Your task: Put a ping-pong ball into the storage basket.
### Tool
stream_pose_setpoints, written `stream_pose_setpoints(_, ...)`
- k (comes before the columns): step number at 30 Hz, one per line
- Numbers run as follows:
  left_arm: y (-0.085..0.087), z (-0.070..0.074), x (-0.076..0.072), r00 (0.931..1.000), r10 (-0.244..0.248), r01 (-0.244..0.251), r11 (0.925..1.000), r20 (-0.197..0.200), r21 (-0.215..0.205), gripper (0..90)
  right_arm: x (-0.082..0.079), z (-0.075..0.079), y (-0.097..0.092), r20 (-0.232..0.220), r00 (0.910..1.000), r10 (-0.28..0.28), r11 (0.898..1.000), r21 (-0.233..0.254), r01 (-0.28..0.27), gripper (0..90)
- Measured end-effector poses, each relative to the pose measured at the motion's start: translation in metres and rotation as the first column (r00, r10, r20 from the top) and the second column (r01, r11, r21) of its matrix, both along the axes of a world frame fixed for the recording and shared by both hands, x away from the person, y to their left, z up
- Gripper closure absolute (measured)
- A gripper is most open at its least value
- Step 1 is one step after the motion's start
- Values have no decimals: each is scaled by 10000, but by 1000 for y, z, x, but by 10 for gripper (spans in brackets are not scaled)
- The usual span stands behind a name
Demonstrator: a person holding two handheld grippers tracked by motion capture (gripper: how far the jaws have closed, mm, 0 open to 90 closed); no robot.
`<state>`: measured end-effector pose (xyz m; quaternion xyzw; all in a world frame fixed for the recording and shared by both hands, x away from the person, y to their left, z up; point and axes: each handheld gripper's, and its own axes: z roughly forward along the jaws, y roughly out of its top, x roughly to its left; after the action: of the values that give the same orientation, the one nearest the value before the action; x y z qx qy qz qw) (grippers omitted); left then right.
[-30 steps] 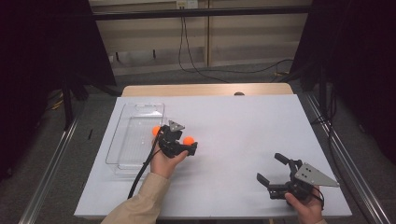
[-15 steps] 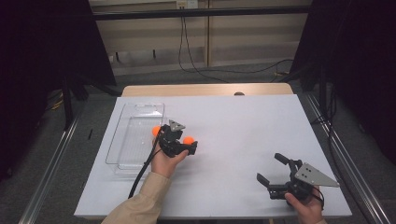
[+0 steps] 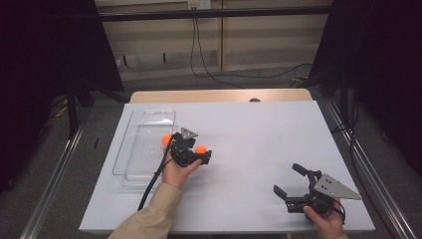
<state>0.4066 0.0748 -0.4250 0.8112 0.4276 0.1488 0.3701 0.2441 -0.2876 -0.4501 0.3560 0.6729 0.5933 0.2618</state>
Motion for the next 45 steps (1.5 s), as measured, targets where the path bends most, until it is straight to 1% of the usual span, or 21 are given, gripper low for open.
stream_pose_setpoints(1, 0, 0, 0, 10000, -13, 13, 10000, -63, -4, 156, 0, 0, 0, -11, 10000, -1, 10000, 5, 1, 26)
stream_pose_setpoints(4, 0, -1, 1, 10000, 19, -18, 10000, -67, 61, 180, 0, 0, 0, -5, 10000, 6, 10000, -5, -6, 26)
stream_pose_setpoints(9, 0, -2, 3, 9999, 100, -100, 9999, -119, 21, 226, 0, 0, 0, -11, 10000, 8, 10000, 5, -8, 26)
stream_pose_setpoints(11, 0, -2, 4, 9999, 124, -123, 9999, -102, 66, 243, 0, 0, 0, -5, 10000, 4, 10000, 13, -4, 26)
stream_pose_setpoints(14, -1, -3, 4, 9996, 221, -220, 9997, -148, 55, 259, 0, 0, 0, -4, 10000, 13, 10000, -9, -13, 26)
stream_pose_setpoints(17, -1, -4, 5, 9997, 210, -208, 9997, -159, 141, 280, 0, 0, 0, -10, 10000, 11, 10000, 5, -11, 26)
stream_pose_setpoints(25, -2, -6, 6, 9992, 287, -282, 9994, -273, 195, 318, 0, 0, 0, -10, 10000, 8, 10000, 7, -8, 26)
stream_pose_setpoints(29, -2, -7, 7, 9994, 228, -219, 9992, -274, 329, 332, 0, 0, 0, -1, 10000, 12, 10000, 8, -12, 25)
stream_pose_setpoints(32, -2, -10, 9, 9988, 300, -290, 9993, -389, 239, 341, 0, 0, 0, -1, 10000, 11, 10000, 11, -11, 26)
stream_pose_setpoints(34, -2, -10, 9, 9989, 284, -271, 9990, -373, 359, 346, 0, 0, 0, -3, 10000, 9, 10000, 12, -9, 26)
stream_pose_setpoints(37, -3, -12, 9, 9986, 341, -330, 9990, -394, 293, 353, 0, 0, 0, 0, 10000, 11, 10000, 13, -11, 25)
stream_pose_setpoints(39, -3, -12, 10, 9987, 263, -246, 9990, -434, 379, 354, 0, 0, 0, -12, 10000, 7, 10000, 3, -7, 25)
stream_pose_setpoints(40, -4, -13, 10, 9985, 311, -296, 9990, -460, 324, 355, 0, 0, 0, -1, 10000, 10, 10000, 4, -10, 26)
stream_pose_setpoints(43, -3, -13, 11, 9982, 313, -292, 9988, -507, 405, 357, 0, 0, 0, 0, 10000, 13, 10000, 6, -13, 25)
stream_pose_setpoints(45, -4, -14, 11, 9980, 330, -310, 9988, -547, 374, 357, 0, 0, 0, -7, 10000, 9, 10000, 4, -9, 26)
